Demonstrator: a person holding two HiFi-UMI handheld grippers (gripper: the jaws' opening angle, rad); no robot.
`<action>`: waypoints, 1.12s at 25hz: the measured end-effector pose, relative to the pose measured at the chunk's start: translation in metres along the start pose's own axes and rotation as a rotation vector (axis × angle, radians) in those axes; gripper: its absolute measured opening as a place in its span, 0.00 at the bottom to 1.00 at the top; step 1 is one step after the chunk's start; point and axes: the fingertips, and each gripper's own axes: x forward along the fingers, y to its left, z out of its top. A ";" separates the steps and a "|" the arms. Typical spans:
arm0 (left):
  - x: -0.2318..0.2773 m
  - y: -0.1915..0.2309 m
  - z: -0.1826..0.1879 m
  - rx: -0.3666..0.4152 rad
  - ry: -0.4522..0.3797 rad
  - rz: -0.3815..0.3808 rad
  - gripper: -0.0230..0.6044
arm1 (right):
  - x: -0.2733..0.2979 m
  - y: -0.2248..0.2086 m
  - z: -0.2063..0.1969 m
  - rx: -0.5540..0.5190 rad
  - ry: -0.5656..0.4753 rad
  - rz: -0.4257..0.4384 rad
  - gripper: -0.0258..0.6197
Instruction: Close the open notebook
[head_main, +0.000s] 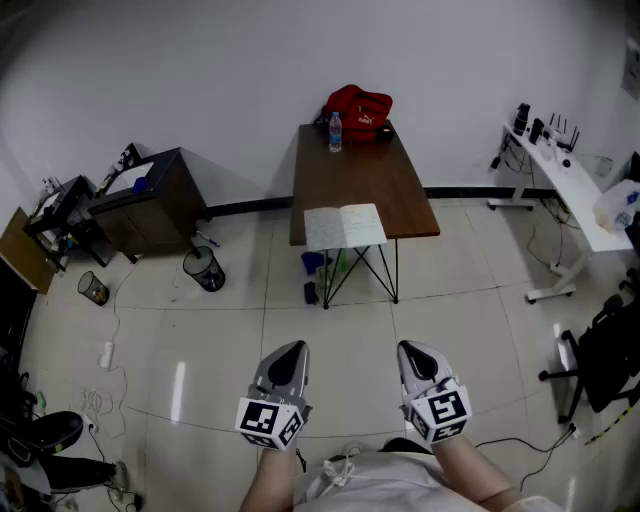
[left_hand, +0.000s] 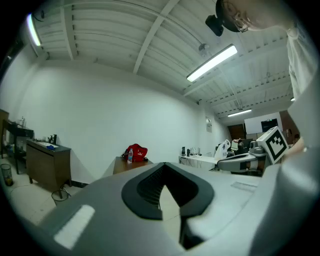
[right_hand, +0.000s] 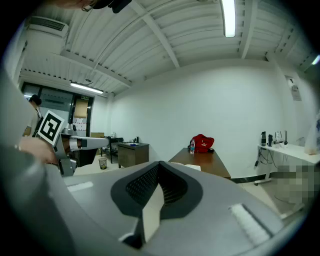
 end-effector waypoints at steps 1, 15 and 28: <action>-0.002 0.005 -0.001 -0.002 0.002 -0.001 0.05 | 0.003 0.004 -0.001 -0.002 0.003 -0.001 0.05; 0.049 0.066 -0.025 -0.046 0.036 0.020 0.05 | 0.085 -0.018 -0.017 0.019 0.055 0.004 0.05; 0.262 0.124 -0.011 -0.027 0.060 -0.001 0.05 | 0.256 -0.164 0.009 0.029 0.095 0.066 0.05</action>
